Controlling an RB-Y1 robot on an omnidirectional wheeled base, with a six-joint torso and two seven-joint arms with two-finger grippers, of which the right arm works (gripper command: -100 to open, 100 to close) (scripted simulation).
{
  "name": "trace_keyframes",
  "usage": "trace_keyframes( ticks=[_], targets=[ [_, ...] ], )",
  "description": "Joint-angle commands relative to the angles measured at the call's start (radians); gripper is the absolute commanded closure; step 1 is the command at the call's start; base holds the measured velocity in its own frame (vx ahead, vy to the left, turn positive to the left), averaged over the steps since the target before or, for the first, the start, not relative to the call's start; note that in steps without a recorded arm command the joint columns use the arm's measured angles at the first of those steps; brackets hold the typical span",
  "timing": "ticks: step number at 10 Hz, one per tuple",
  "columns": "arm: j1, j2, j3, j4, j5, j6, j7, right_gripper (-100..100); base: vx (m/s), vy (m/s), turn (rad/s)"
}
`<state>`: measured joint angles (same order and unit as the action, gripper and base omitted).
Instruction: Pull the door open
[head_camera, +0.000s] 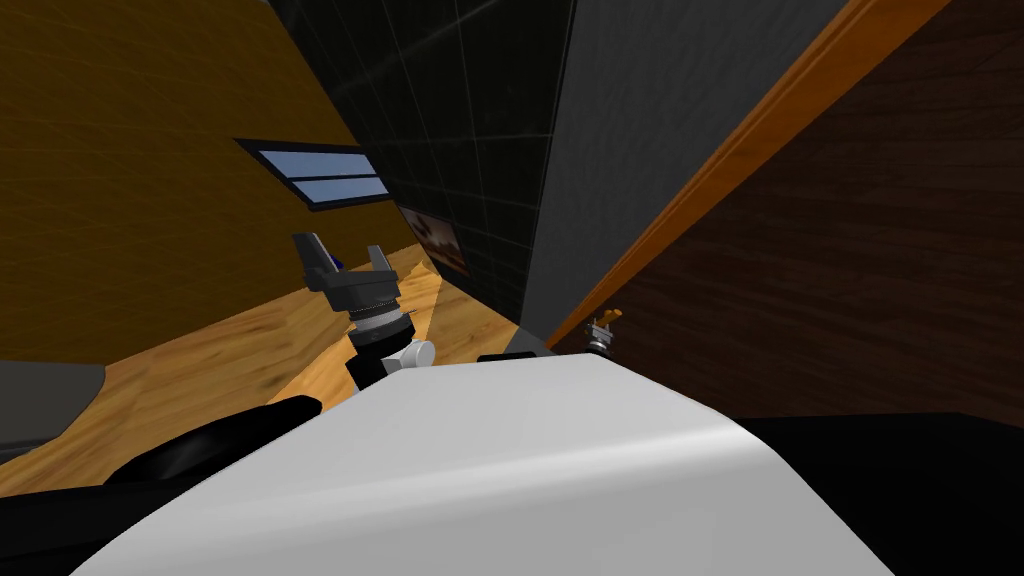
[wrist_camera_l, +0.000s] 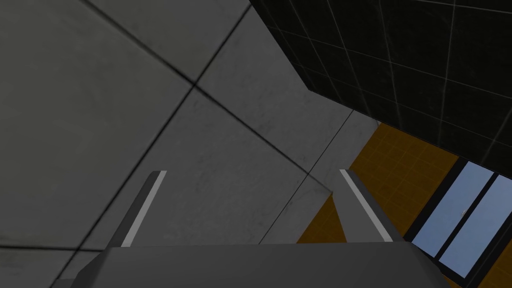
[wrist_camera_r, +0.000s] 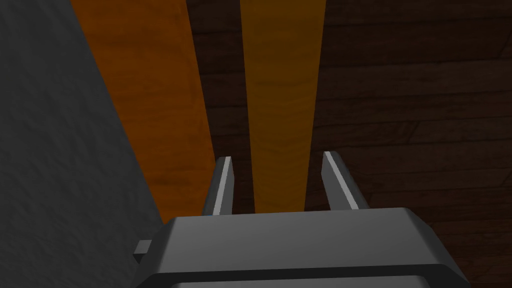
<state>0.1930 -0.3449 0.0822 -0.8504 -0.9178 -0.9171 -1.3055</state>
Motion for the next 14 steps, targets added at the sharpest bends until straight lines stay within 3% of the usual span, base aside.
trace_keyframes(
  ticks=[1,5,14],
  targets=[
    [0.000,0.000,0.000,-0.001,0.000,0.001,0.002,100,-0.017,0.002,0.000],
    [0.000,0.000,0.000,-0.001,0.000,0.001,0.002,100,-0.005,0.001,0.003],
    [0.022,-0.040,0.122,-0.069,0.069,0.020,-0.063,100,-0.225,0.007,0.069]
  ],
)
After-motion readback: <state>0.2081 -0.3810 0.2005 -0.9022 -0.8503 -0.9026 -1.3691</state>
